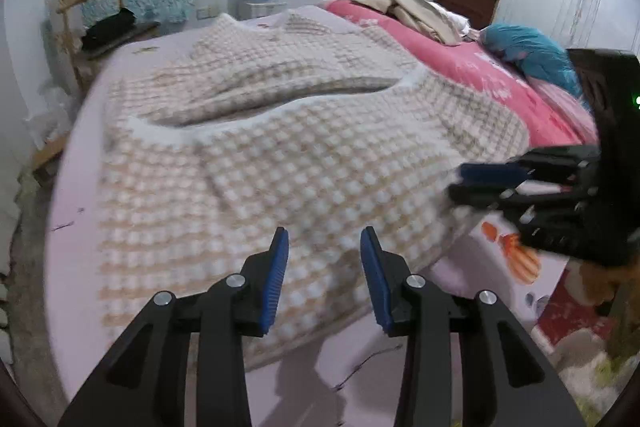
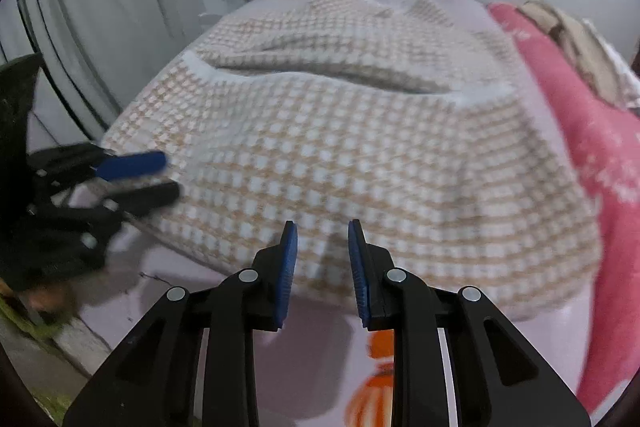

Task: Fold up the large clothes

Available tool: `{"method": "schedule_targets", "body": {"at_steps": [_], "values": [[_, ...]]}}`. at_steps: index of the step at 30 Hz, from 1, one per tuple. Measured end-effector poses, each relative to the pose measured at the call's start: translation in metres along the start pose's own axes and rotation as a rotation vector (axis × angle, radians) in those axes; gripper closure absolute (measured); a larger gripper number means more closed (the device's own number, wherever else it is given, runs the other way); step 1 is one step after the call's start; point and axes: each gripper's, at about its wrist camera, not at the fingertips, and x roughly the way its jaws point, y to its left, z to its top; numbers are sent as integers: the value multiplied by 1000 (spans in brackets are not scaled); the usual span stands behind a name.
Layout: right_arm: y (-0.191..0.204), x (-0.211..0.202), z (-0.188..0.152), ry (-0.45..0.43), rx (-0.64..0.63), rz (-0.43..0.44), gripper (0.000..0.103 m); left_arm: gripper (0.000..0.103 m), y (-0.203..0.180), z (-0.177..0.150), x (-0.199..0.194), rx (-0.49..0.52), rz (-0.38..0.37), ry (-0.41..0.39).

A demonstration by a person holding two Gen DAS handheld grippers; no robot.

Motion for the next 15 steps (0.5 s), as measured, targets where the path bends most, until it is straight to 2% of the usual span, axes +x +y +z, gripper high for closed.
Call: {"method": "schedule_targets", "body": {"at_steps": [3, 6, 9, 11, 13, 14, 15], "values": [[-14, 18, -7, 35, 68, 31, 80, 66, 12, -11, 14, -56, -22, 24], [-24, 16, -5, 30, 109, 67, 80, 66, 13, -8, 3, -62, -10, 15], [-39, -6, -6, -12, 127, 4, 80, 66, 21, -11, -18, -74, 25, -31], [-59, -9, -12, -14, 184, -35, 80, 66, 35, -20, -17, -103, 76, -11], [-82, 7, -21, 26, 269, -15, 80, 65, 50, -30, -6, -163, 62, 12], [-87, 14, -25, 33, 288, 4, 80, 65, 50, -33, -7, -159, 59, -15], [-88, 12, -28, 11, 291, 11, 80, 65, 46, -32, -6, -127, 82, -8]]}}
